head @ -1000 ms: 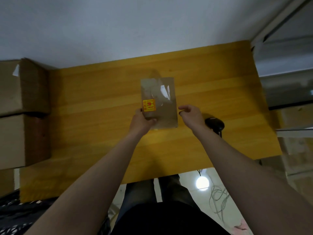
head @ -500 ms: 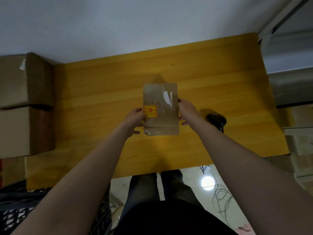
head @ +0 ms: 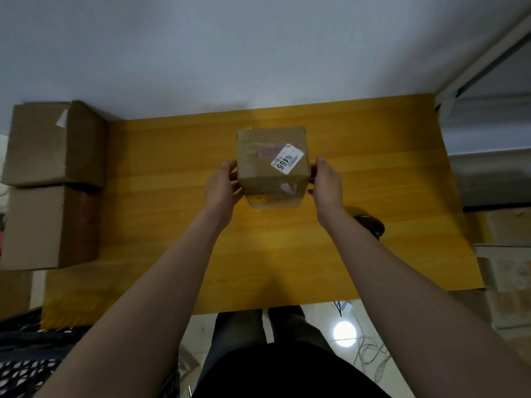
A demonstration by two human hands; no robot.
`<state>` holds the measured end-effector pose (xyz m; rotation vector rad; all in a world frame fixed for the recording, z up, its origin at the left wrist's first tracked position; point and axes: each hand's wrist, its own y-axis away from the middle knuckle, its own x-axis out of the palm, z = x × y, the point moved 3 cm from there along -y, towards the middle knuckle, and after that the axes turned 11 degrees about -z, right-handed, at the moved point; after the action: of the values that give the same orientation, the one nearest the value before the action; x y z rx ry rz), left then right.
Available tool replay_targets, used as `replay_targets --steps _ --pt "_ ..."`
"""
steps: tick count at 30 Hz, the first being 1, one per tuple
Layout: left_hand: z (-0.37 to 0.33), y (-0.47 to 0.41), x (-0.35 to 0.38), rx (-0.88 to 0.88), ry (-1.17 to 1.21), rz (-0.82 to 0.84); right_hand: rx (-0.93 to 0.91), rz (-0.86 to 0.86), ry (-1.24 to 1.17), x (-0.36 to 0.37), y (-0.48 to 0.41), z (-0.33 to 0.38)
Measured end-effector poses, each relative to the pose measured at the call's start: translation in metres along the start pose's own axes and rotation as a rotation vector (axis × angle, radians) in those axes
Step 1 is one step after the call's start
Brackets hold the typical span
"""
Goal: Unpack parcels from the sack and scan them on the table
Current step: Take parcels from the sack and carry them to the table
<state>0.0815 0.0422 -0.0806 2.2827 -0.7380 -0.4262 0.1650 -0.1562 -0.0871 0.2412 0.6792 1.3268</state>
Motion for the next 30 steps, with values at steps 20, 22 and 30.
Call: replay_targets --steps 20,22,30 --pt "0.037 -0.002 -0.045 -0.113 -0.506 0.004 0.011 0.304 0.653 -0.005 0.019 -0.036" --pt "0.046 0.000 -0.045 -0.141 -0.516 0.072 0.005 0.304 0.647 -0.005 0.020 -0.048" --pt "0.075 0.001 -0.044 -0.214 -0.425 0.079 0.067 0.208 0.527 -0.010 0.010 -0.062"
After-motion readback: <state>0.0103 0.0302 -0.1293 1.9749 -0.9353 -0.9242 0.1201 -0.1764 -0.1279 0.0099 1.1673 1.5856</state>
